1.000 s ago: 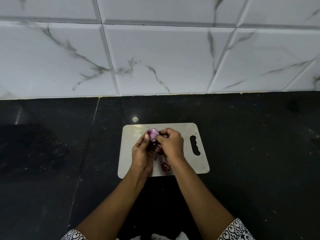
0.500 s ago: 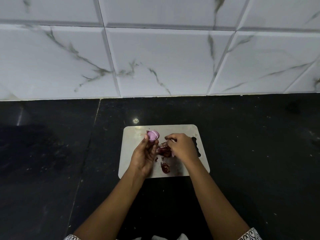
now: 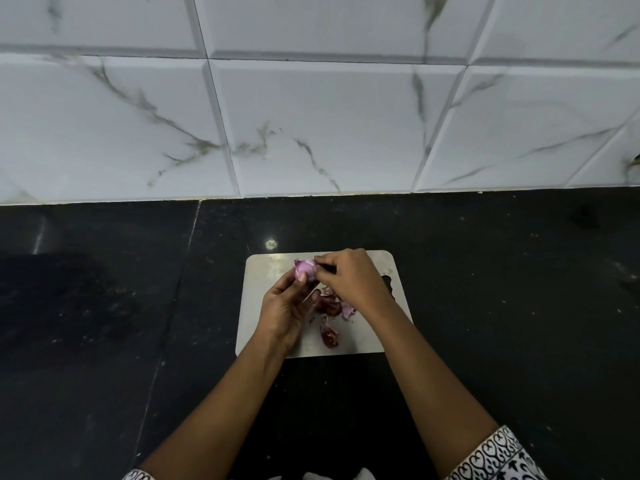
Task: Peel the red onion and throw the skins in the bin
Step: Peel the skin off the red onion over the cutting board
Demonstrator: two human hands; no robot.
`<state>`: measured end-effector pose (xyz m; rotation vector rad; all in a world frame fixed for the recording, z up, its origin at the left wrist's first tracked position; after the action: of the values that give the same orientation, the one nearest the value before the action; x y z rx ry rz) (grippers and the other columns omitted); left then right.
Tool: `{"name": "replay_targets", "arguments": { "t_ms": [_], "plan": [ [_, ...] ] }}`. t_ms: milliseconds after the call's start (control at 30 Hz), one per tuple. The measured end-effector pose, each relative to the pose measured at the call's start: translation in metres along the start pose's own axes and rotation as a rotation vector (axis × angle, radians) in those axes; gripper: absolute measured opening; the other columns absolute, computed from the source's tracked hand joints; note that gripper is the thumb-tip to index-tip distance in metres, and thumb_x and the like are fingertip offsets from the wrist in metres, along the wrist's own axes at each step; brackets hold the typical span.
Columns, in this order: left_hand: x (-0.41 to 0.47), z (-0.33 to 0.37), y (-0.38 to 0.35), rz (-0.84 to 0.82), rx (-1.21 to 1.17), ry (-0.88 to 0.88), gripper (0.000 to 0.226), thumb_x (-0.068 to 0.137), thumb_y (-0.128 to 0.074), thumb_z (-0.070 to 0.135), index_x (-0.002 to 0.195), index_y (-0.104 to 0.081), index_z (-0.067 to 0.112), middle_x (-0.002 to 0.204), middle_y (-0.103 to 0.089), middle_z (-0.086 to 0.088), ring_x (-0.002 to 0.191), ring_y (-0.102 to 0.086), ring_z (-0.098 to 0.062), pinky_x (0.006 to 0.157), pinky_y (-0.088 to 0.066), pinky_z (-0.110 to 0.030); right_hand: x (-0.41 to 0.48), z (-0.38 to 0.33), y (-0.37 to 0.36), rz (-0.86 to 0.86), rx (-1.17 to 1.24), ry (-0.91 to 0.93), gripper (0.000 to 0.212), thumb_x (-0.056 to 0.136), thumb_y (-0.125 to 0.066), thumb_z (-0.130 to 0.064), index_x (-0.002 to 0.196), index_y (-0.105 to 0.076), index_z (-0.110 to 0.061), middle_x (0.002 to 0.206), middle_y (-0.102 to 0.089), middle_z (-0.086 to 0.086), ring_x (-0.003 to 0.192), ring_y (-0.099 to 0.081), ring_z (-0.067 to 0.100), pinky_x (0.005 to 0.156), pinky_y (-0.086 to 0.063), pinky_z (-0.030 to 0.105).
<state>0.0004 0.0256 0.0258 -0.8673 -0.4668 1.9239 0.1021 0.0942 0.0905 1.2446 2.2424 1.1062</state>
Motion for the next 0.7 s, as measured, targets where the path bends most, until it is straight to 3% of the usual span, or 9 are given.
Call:
{"name": "replay_targets", "arguments": {
  "t_ms": [200,400,567,700],
  "plan": [
    [-0.002,-0.003,0.002,-0.010,0.080,-0.079,0.023,0.092,-0.050,0.003,0.107,-0.066,0.009,0.097,-0.074,-0.005,0.087,-0.071,-0.016,0.066,-0.056,-0.024,-0.003,-0.006,-0.017,0.090,-0.213,0.053,0.031,0.090,-0.057,-0.034,0.105,-0.068,-0.010,0.093,-0.072,0.010,0.083,-0.064,0.022,0.069,-0.036,0.022],
    [-0.001,-0.004,0.012,-0.037,0.138,-0.087,0.023,0.090,-0.051,0.005,0.106,-0.066,0.012,0.094,-0.074,-0.003,0.086,-0.070,-0.013,0.067,-0.055,-0.023,-0.004,0.001,-0.012,0.108,-0.061,0.016,0.019,0.085,-0.065,-0.021,0.099,-0.070,-0.010,0.090,-0.072,0.008,0.082,-0.066,0.018,0.072,-0.049,0.025],
    [0.001,-0.002,0.013,-0.089,0.131,-0.044,0.025,0.092,-0.047,0.004,0.109,-0.064,0.012,0.093,-0.074,-0.003,0.084,-0.070,-0.012,0.066,-0.055,-0.022,-0.004,0.006,-0.012,0.097,0.019,-0.019,0.018,0.086,-0.064,-0.020,0.101,-0.067,-0.011,0.094,-0.071,0.005,0.085,-0.065,0.015,0.065,-0.040,0.008],
    [0.002,-0.001,0.017,-0.107,0.178,-0.041,0.027,0.092,-0.048,0.002,0.111,-0.064,0.012,0.097,-0.073,-0.004,0.085,-0.070,-0.014,0.066,-0.056,-0.022,-0.003,0.004,-0.015,0.023,-0.025,0.026,0.031,0.086,-0.063,-0.025,0.114,-0.066,-0.013,0.105,-0.071,0.007,0.092,-0.066,0.019,0.077,-0.044,0.019]
  ]
}}
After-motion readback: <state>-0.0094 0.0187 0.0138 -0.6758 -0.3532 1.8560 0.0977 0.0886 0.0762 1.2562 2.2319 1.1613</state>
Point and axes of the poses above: each hand's wrist, its own x-axis towards the middle knuckle, its own y-axis out of the back of the hand, z = x × y, the point moved 2 cm from there along x, towards the middle knuckle
